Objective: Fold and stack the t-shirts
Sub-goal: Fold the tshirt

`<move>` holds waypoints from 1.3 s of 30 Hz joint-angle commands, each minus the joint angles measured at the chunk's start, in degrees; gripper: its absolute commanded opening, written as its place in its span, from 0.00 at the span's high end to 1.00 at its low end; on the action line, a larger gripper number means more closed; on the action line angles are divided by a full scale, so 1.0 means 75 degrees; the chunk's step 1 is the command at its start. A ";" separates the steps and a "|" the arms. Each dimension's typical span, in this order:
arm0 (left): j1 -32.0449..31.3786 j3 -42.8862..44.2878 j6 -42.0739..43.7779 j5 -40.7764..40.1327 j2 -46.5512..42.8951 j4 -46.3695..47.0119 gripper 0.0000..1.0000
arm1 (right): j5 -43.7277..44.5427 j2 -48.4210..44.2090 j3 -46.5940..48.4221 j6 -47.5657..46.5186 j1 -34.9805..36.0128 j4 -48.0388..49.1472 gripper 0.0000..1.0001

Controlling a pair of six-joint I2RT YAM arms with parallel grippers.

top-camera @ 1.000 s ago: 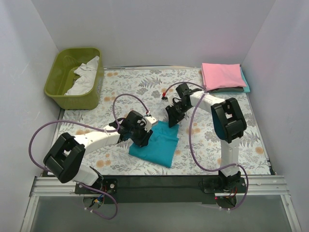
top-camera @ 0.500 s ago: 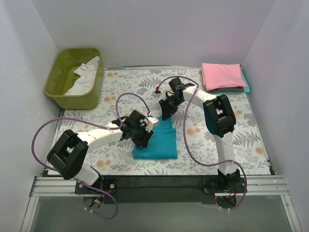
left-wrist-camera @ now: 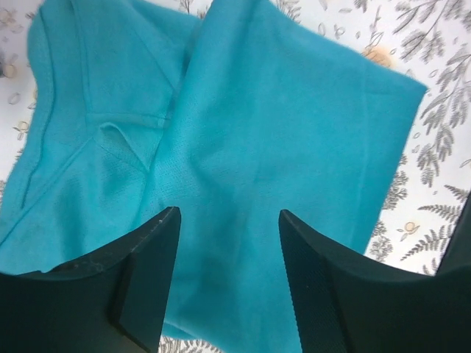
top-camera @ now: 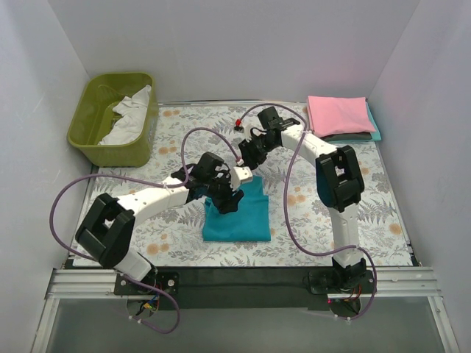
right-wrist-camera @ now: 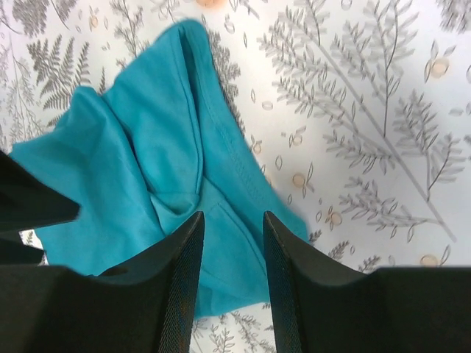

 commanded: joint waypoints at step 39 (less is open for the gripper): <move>0.0894 -0.0233 0.2743 0.1774 0.1132 0.1645 0.95 | -0.1349 0.1720 -0.0154 -0.0032 0.0179 0.0488 0.77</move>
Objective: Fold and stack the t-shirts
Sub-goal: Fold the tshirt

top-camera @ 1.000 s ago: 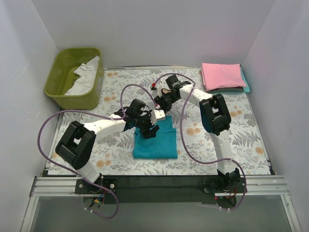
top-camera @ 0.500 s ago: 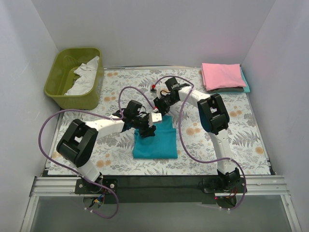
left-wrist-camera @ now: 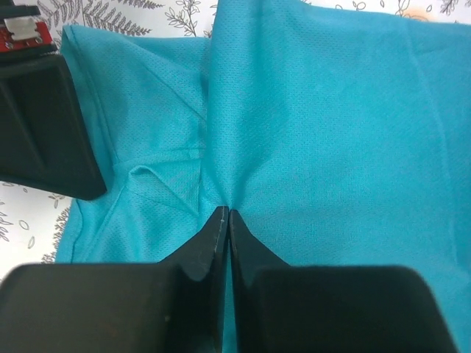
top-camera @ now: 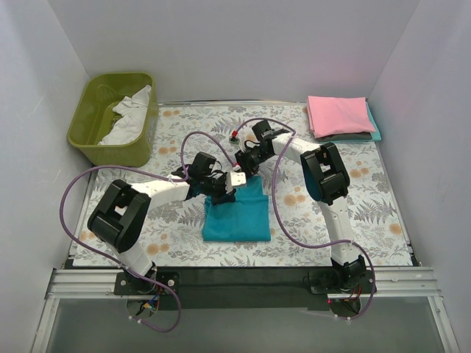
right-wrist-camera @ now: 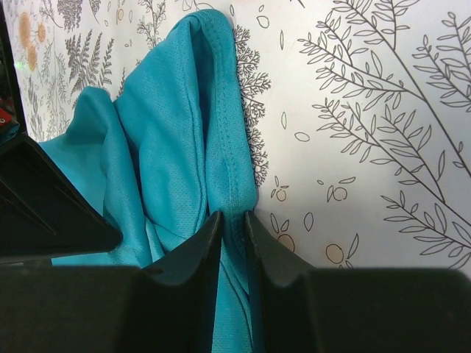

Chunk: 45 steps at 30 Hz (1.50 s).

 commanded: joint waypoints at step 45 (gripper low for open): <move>0.0831 0.1398 0.0700 -0.0721 -0.0071 -0.0071 1.00 | 0.0116 0.0887 0.0260 -0.0359 0.0060 -0.0355 0.99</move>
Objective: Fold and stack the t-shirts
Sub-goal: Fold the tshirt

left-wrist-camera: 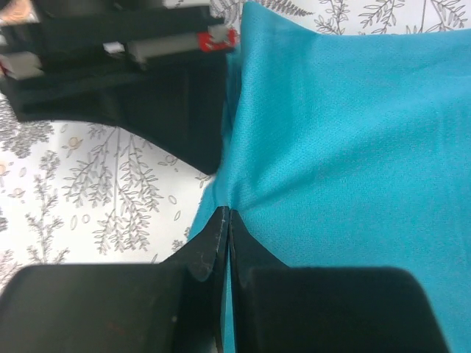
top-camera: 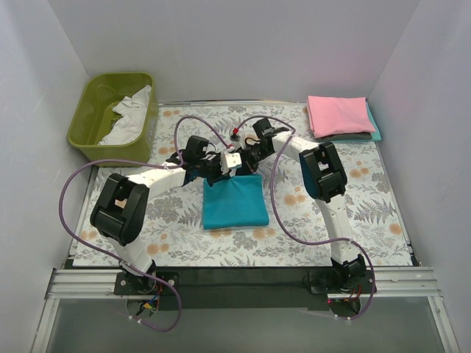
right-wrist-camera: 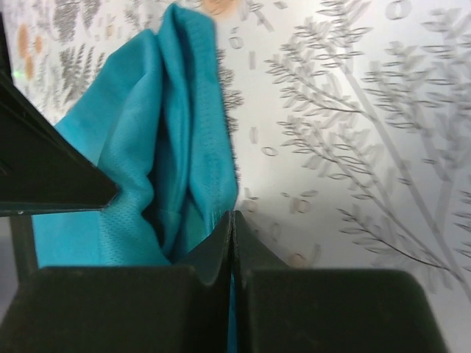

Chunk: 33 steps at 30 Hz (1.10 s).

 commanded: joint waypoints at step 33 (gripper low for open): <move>0.0993 0.1540 -0.2209 -0.0272 -0.0185 -0.1007 0.59 | 0.1776 -0.3097 -0.1212 -0.0199 -0.1104 -0.0485 0.55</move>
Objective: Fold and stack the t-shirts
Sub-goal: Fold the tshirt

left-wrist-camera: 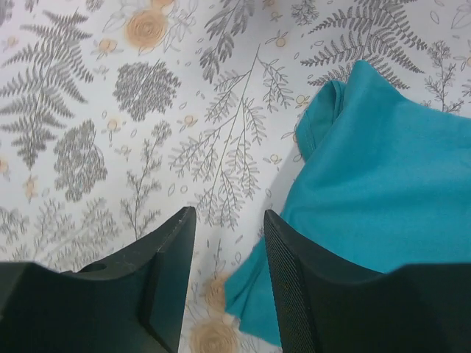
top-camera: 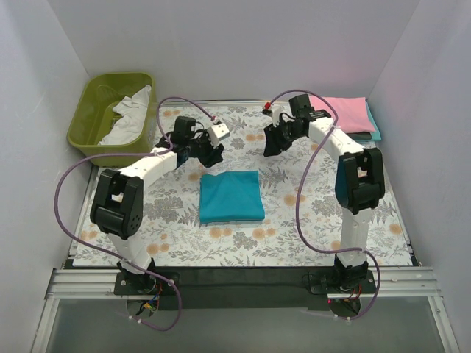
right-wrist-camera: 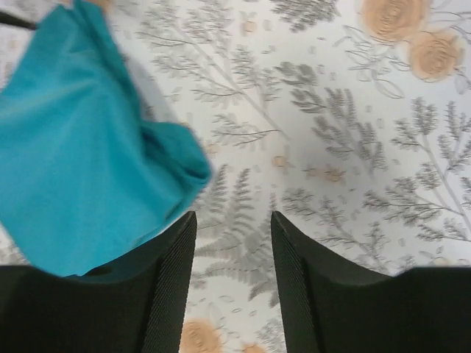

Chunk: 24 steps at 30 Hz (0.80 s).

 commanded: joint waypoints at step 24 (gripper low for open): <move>0.0787 -0.0805 -0.1267 0.0248 0.0241 -0.1130 0.68 | -0.1583 -0.0951 -0.2342 0.0280 0.1411 -0.0108 0.65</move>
